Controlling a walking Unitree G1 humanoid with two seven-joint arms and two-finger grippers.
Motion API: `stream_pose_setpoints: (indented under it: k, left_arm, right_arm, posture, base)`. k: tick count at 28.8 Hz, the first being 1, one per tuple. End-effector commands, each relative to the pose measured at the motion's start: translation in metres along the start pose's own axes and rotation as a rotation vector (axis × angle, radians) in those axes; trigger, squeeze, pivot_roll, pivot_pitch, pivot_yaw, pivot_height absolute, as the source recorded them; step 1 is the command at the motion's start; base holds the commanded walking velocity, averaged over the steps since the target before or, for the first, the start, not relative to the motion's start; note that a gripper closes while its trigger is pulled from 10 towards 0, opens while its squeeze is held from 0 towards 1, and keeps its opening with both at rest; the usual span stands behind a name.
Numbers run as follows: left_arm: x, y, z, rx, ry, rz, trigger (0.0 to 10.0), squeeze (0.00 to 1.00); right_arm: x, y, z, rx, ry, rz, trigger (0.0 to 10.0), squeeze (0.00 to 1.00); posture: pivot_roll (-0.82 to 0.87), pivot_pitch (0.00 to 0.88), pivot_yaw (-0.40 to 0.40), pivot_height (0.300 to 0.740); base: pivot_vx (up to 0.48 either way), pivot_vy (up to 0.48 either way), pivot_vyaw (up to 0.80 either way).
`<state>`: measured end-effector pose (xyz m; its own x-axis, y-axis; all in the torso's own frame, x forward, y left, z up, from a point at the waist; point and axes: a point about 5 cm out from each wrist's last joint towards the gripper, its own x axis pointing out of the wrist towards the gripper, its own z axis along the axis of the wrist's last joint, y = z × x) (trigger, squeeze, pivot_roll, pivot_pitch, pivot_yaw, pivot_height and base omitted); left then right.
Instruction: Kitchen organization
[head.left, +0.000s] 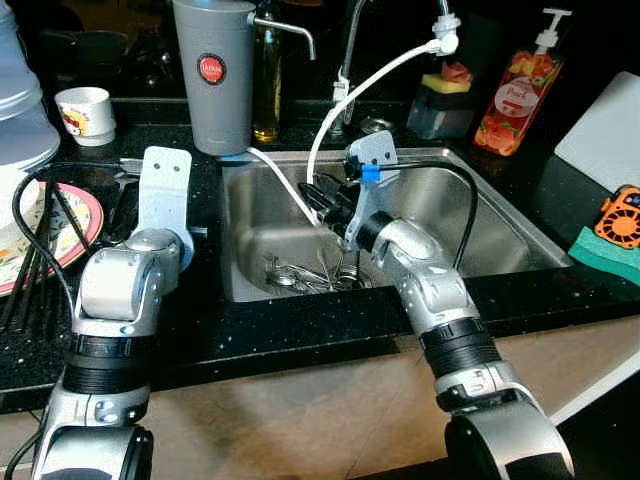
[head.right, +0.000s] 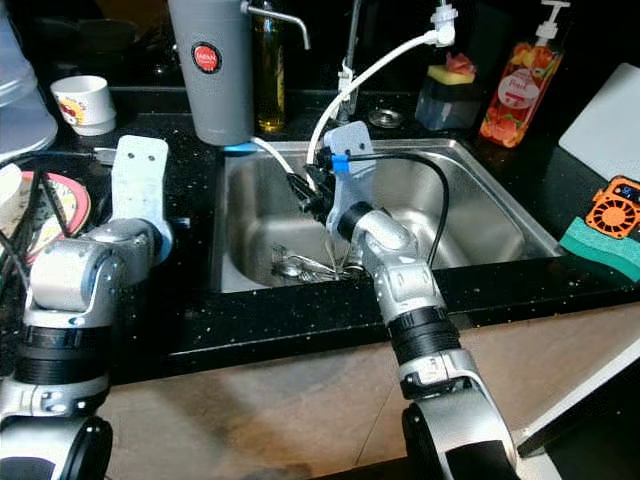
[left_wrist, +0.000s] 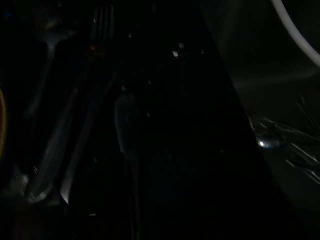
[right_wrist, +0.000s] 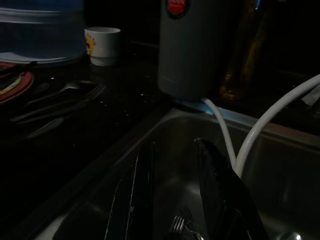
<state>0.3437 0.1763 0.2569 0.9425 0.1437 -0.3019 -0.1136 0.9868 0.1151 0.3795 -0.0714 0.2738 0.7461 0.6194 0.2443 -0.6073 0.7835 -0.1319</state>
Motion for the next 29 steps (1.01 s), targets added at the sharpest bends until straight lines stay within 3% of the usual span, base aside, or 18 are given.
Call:
stream_pose_setpoints:
  k: [1, 15, 16, 17, 18, 29]
  left_arm:
    - [0.001, -0.001, -0.009, 0.009, 0.043, 0.006, 10.0, 0.00]
    - [0.006, 0.011, -0.027, -0.008, 0.117, 0.049, 9.9, 0.00]
    - [0.006, 0.011, -0.027, -0.008, 0.117, 0.046, 4.2, 0.00]
    - [0.006, 0.011, -0.027, -0.008, 0.116, 0.044, 4.2, 0.00]
    - [0.006, 0.011, -0.027, -0.009, 0.115, 0.042, 0.0, 0.00]
    - [0.007, 0.011, -0.027, -0.013, 0.112, 0.034, 0.0, 0.00]
  right_arm:
    - [-0.003, 0.000, -0.004, -0.006, 0.026, 0.009, 10.0, 0.00]
    - [-0.010, 0.002, -0.002, -0.022, 0.059, 0.026, 10.0, 0.00]
    - [-0.011, 0.002, -0.002, -0.024, 0.061, 0.026, 10.0, 0.00]
    - [-0.011, 0.002, -0.002, -0.026, 0.063, 0.026, 10.0, 0.00]
    - [-0.011, 0.002, -0.002, -0.026, 0.065, 0.026, 10.0, 0.00]
    - [-0.012, 0.004, -0.002, -0.026, 0.078, 0.032, 10.0, 0.00]
  posture:
    - [-0.02, 0.097, -0.053, 0.740]
    - [-0.02, 0.096, -0.049, 0.740]
    - [-0.02, 0.097, -0.049, 0.740]
    - [-0.02, 0.097, -0.049, 0.740]
    - [-0.02, 0.097, -0.050, 0.740]
    - [-0.02, 0.099, -0.051, 0.740]
  base:
    - [0.000, 0.000, 0.00]
    - [0.000, 0.000, 0.00]
    - [0.000, 0.000, 0.00]
    - [0.000, 0.000, 0.00]
    - [0.000, 0.000, 0.00]
    - [0.000, 0.000, 0.00]
